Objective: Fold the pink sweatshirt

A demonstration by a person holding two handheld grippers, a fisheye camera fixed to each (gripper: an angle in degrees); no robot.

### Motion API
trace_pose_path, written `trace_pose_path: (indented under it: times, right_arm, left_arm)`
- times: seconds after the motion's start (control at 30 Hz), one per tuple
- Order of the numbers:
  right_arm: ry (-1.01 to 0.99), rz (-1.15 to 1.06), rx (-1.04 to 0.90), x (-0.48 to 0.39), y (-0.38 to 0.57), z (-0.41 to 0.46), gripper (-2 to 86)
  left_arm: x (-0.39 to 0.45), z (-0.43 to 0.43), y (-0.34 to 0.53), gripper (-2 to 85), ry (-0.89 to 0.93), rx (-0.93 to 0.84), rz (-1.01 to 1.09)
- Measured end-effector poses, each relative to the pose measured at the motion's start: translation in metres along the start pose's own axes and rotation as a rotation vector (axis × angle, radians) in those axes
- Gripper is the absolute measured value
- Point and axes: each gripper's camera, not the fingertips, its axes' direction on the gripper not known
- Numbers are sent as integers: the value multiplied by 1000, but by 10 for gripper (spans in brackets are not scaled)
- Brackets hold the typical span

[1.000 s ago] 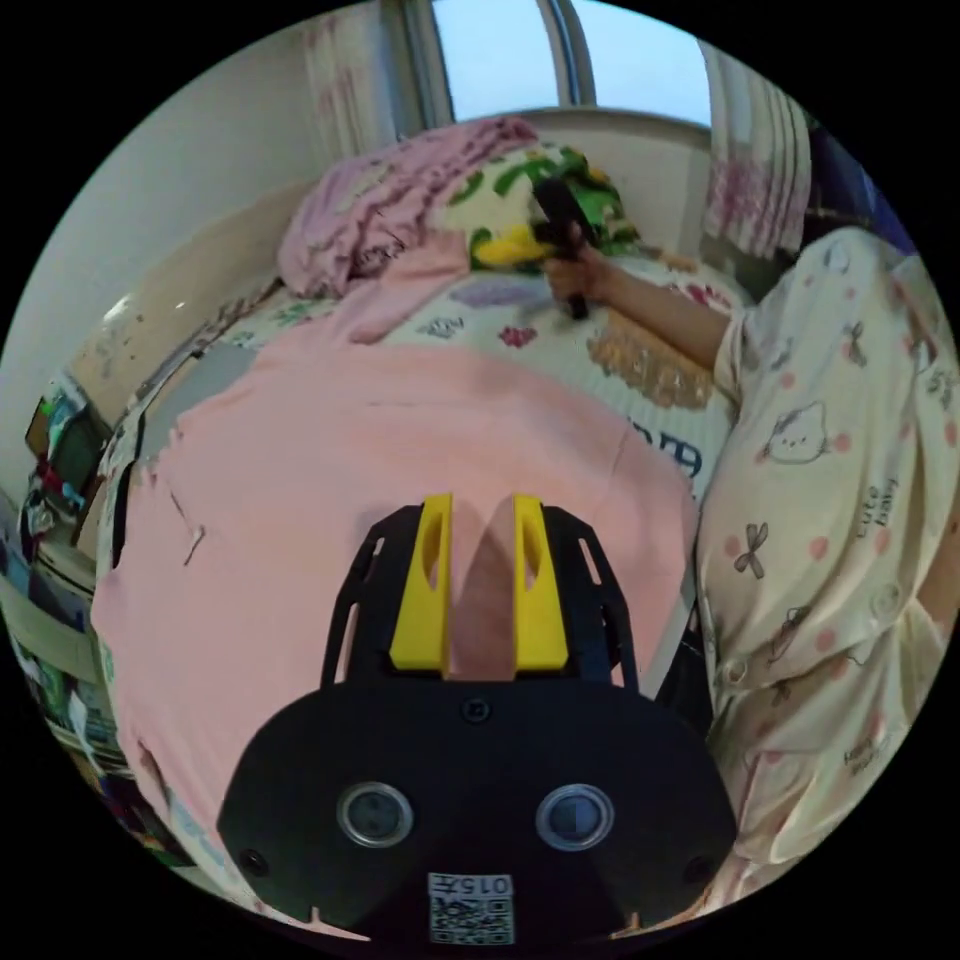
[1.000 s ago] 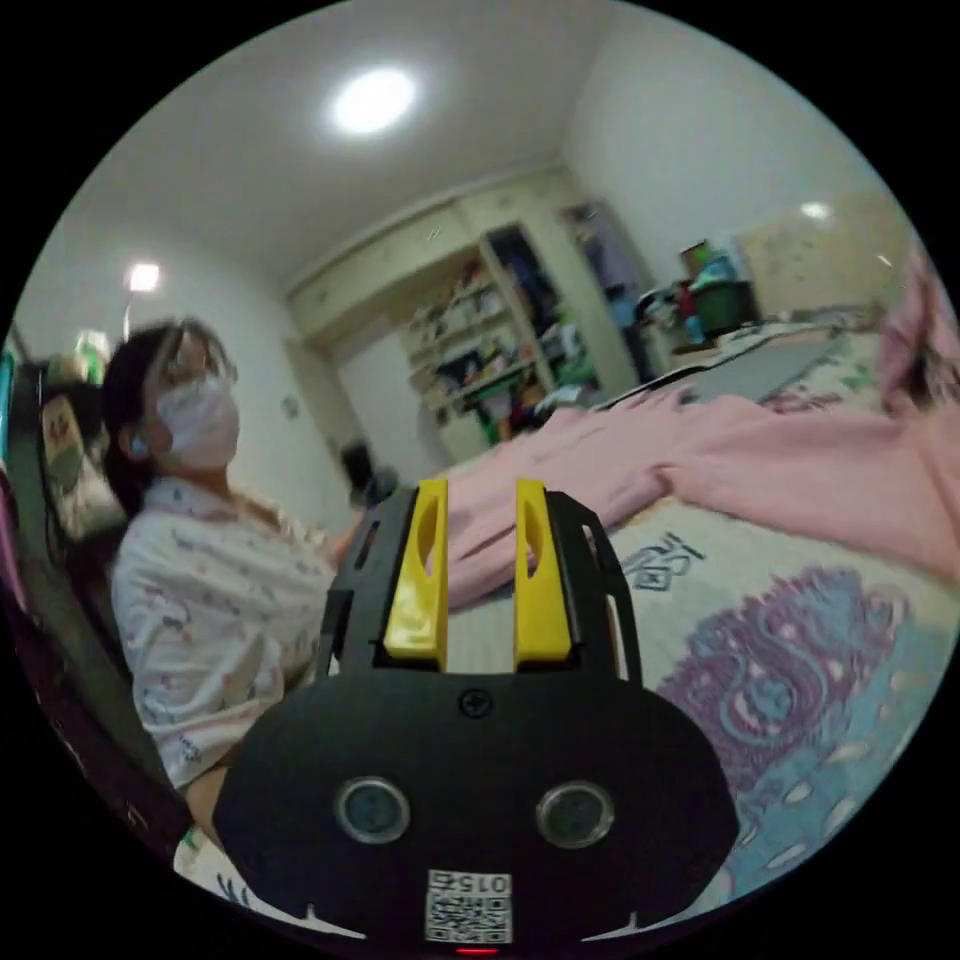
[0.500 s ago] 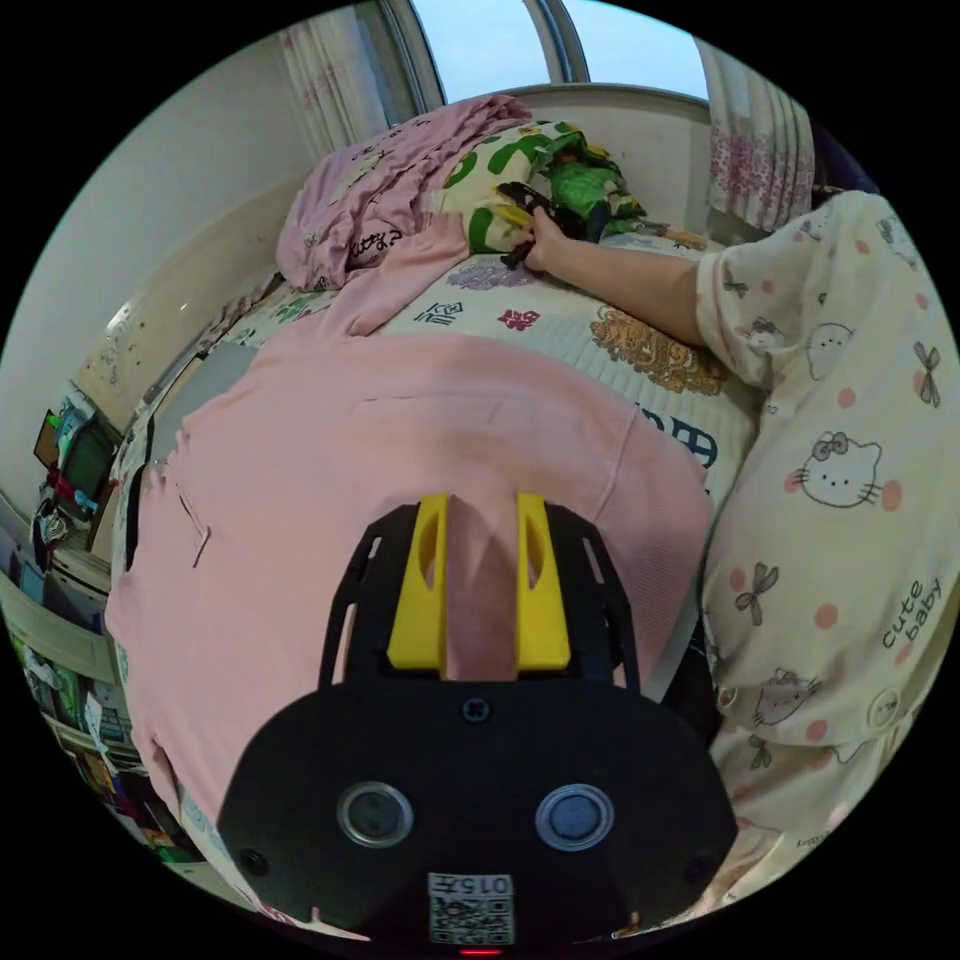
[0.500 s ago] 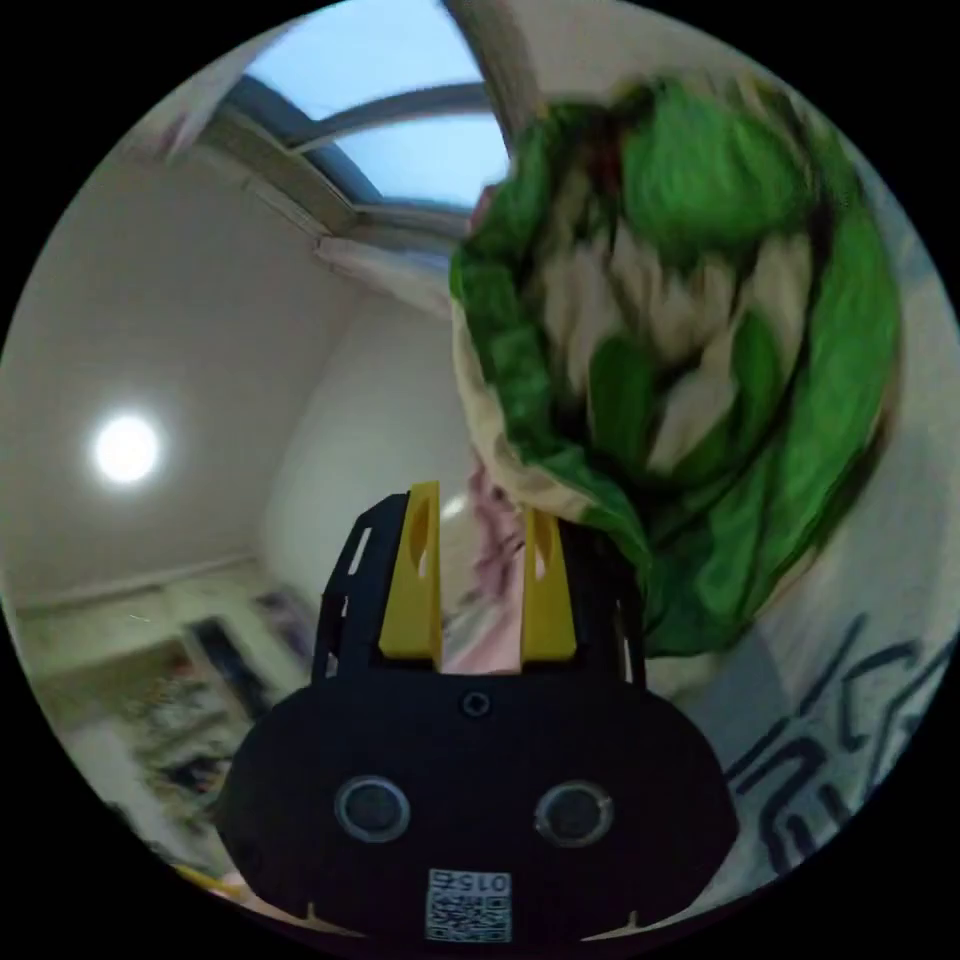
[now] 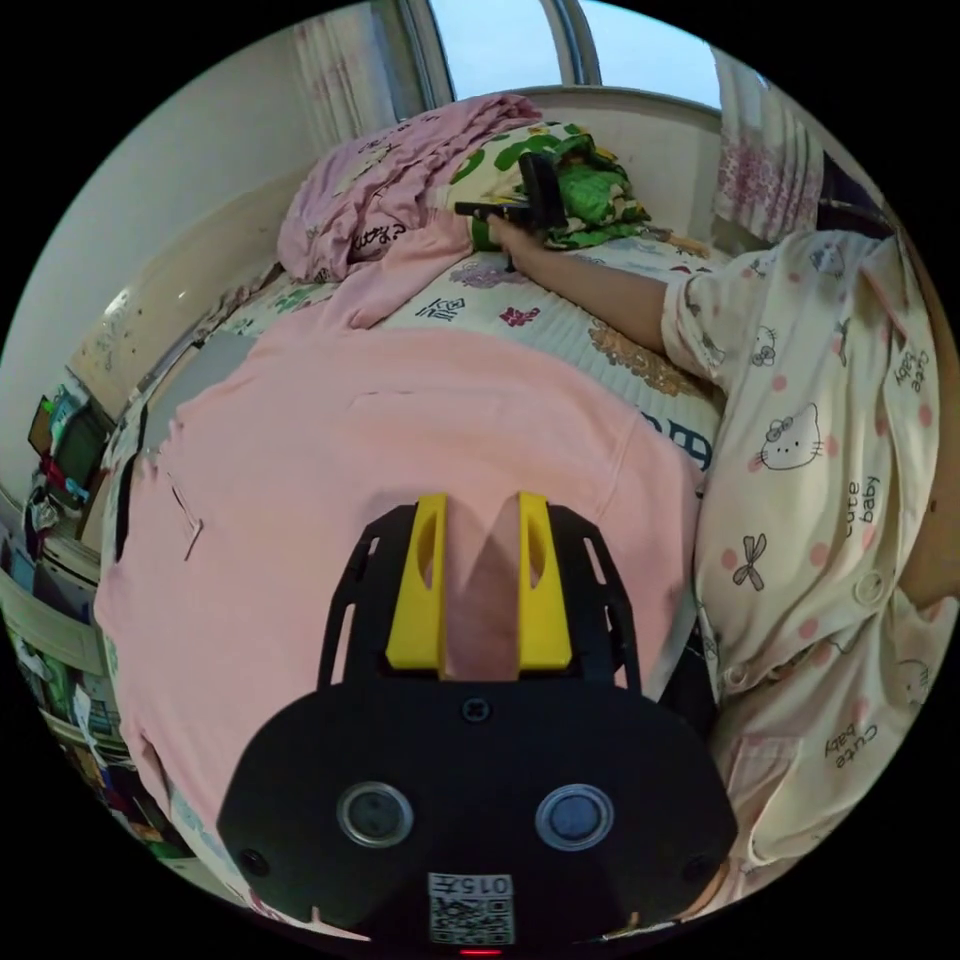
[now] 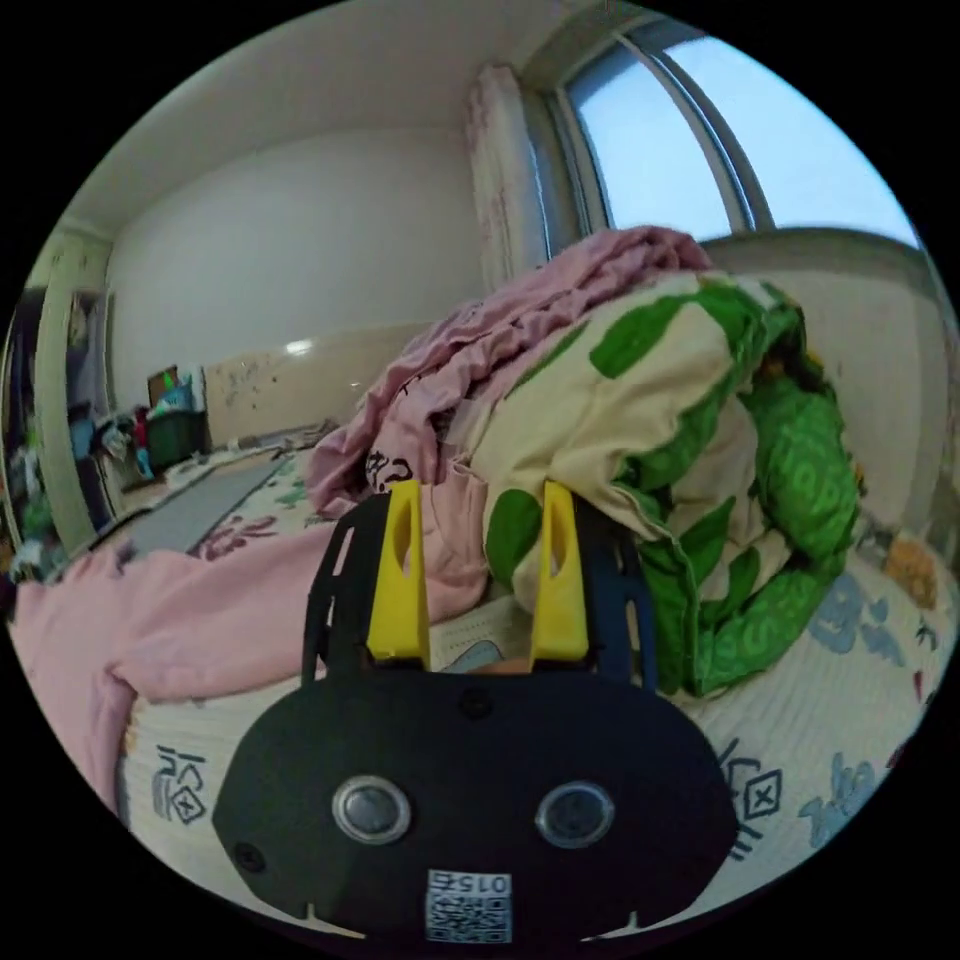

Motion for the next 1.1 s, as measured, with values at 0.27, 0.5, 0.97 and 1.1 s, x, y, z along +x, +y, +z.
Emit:
trace_pose_path:
  times: [0.27, 0.5, 0.97, 1.1]
  right_arm:
    - [238, -210, 40, -99, 34, 26, 142]
    - [512, -337, 66, -166, 68, 46, 97]
    - [257, -265, -160, -154, 113, 133, 146]
    - [532, -512, -126, -203, 162, 165, 138]
  left_arm:
    - [6, -18, 11, 103, -57, 7, 41]
    - [0, -24, 22, 112, -54, 2, 15]
    - [0, -15, 46, 110, 15, -13, -7]
    - [3, -8, 52, 111, 30, -17, -24]
